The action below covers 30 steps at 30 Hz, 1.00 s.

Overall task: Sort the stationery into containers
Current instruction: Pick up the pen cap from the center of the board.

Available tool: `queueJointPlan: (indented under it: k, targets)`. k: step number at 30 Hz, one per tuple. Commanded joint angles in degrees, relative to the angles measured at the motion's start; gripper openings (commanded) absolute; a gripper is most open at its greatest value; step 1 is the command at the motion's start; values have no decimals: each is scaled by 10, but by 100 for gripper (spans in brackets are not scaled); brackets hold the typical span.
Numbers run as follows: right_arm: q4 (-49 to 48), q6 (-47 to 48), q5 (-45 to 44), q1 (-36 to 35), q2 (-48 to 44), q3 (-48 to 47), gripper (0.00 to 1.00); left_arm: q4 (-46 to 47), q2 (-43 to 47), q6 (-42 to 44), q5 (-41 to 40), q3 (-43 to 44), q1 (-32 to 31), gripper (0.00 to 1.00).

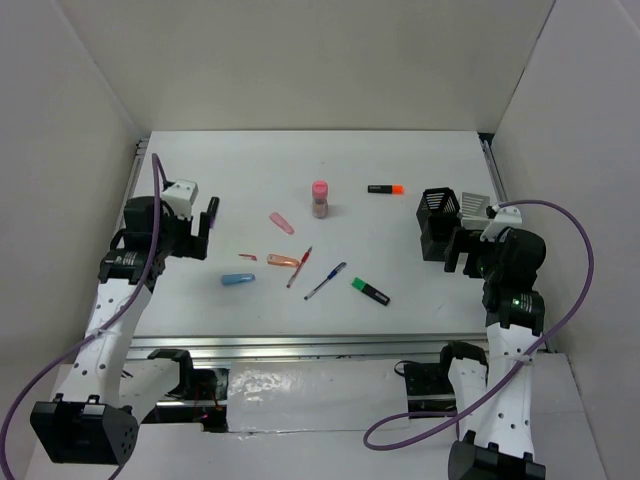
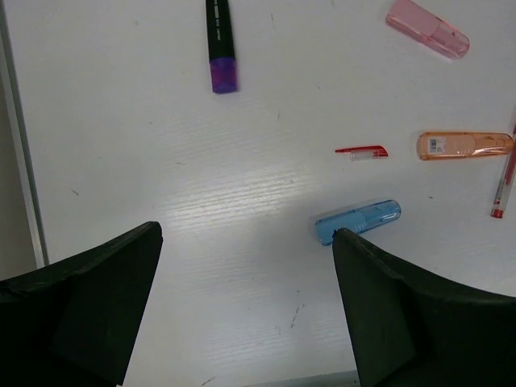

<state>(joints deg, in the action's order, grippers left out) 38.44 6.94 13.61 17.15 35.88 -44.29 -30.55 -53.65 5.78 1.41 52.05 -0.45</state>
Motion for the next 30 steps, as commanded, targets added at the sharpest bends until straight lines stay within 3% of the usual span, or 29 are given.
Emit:
queueJointPlan:
  k: [1, 7, 12, 17, 20, 25, 30]
  targets:
    - [1, 4, 7, 3, -2, 2, 100, 10, 9, 28, 36, -11, 2, 99]
    - [0, 5, 7, 3, -4, 3, 100, -29, -6, 137, 149, 2, 3, 97]
    - [-1, 4, 5, 3, -3, 2, 100, -43, -42, 186, 191, 26, 2, 95]
    - [1, 7, 12, 3, 4, 1, 100, -123, -174, 341, 223, 117, 2, 94]
    - [2, 8, 14, 3, 11, -2, 100, -183, -256, 417, 238, 174, 2, 88]
    - [7, 7, 26, 6, 13, -7, 100, -179, -346, 469, 233, 219, 1, 78]
    - [16, 11, 37, 10, 31, -23, 100, -196, -421, 555, 268, 242, -2, 57]
